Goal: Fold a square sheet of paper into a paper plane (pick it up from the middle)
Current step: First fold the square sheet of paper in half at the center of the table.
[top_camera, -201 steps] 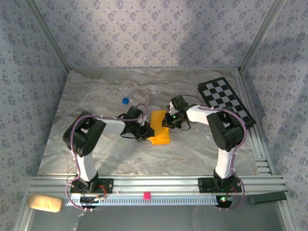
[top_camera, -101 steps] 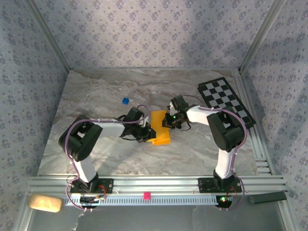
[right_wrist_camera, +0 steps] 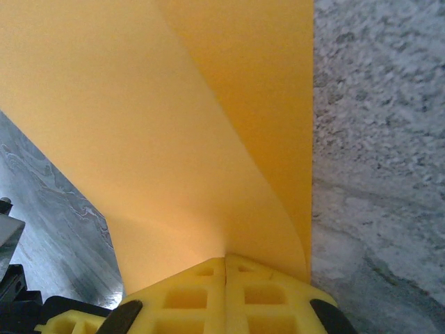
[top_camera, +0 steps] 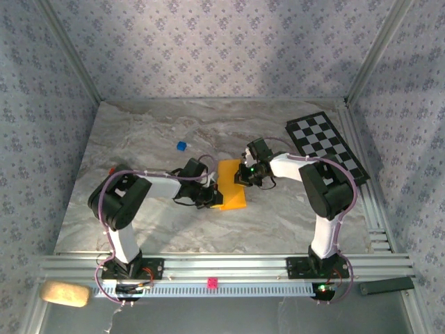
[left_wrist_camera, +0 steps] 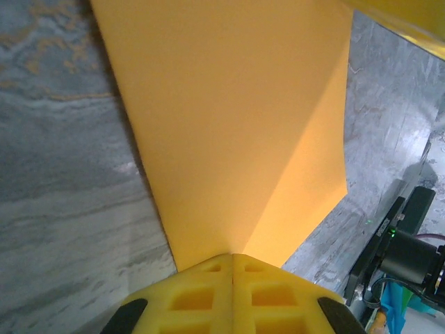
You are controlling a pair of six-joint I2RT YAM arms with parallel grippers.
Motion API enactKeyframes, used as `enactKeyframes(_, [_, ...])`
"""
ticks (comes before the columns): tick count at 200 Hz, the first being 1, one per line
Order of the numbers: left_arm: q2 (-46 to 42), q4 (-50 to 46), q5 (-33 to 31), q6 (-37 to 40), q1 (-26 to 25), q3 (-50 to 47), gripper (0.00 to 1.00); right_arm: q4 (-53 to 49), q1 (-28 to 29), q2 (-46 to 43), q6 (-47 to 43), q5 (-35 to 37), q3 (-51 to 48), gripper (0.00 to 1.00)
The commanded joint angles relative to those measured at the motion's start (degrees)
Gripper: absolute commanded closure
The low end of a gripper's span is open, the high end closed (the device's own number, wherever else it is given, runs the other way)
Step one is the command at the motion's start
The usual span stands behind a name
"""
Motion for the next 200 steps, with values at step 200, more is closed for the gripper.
enactKeyframes(200, [-10.5, -10.6, -4.6, 6.0, 0.1, 3.0, 0.91, -9.3, -0.1, 3.4, -2.1, 5.8, -4.0, 1.00])
